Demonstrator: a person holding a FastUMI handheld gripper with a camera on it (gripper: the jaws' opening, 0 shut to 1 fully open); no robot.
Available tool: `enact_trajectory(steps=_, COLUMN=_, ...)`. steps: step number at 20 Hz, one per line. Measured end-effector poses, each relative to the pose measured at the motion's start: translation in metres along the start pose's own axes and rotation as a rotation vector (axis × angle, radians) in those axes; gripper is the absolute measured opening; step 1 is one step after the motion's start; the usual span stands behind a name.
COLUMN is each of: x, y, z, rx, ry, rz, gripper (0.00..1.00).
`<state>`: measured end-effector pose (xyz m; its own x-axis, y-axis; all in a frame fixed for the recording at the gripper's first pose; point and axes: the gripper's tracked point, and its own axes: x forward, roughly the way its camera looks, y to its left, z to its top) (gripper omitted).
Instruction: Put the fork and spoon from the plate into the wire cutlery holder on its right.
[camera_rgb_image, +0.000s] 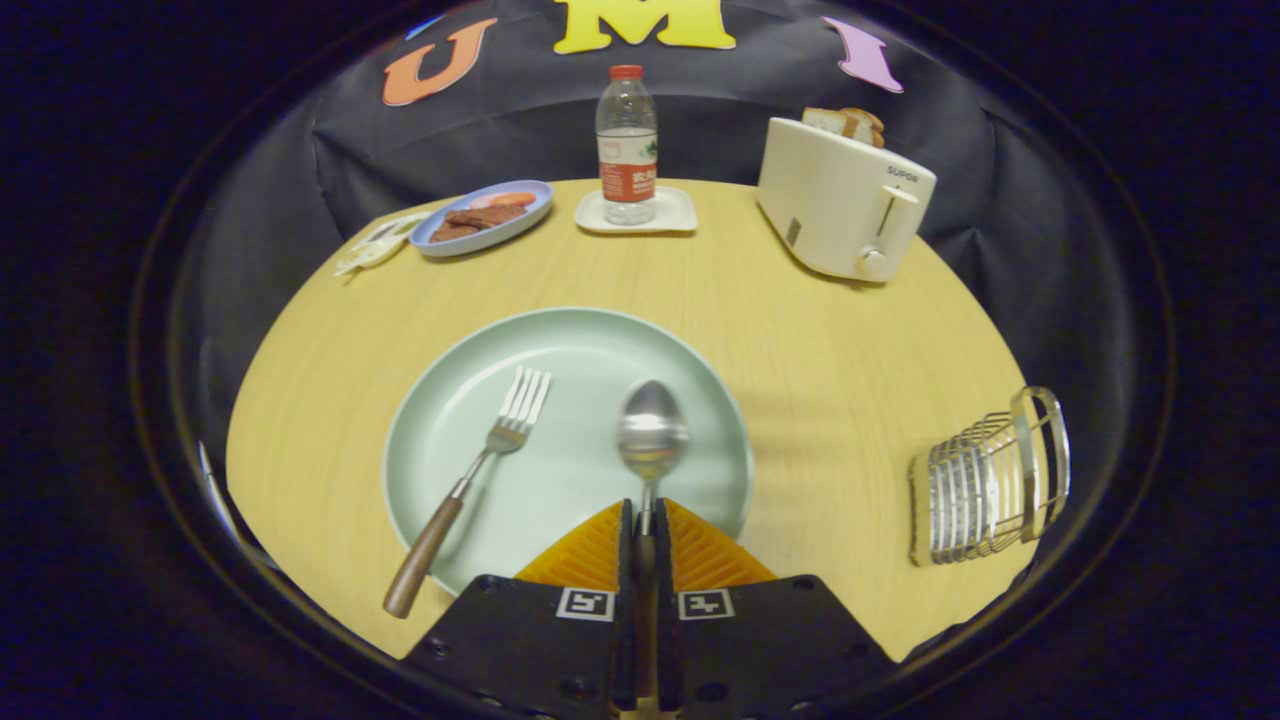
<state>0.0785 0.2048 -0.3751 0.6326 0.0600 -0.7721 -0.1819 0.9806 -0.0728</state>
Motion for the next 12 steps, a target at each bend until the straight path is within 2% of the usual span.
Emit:
enact_trajectory(steps=1, x=-0.002, y=0.001, z=0.001, rx=0.013, ry=0.013, rz=0.019, gripper=0.03)
enact_trajectory(steps=3, x=-0.005, y=0.002, z=0.001, rx=0.048, ry=0.037, rz=0.039, gripper=0.01)
enact_trajectory(steps=6, x=-0.02, y=0.001, z=0.006, rx=0.098, ry=0.059, rz=0.068, gripper=0.0)
enact_trajectory(steps=12, x=-0.064, y=0.002, z=0.02, rx=0.108, ry=0.098, rz=0.134, gripper=0.0)
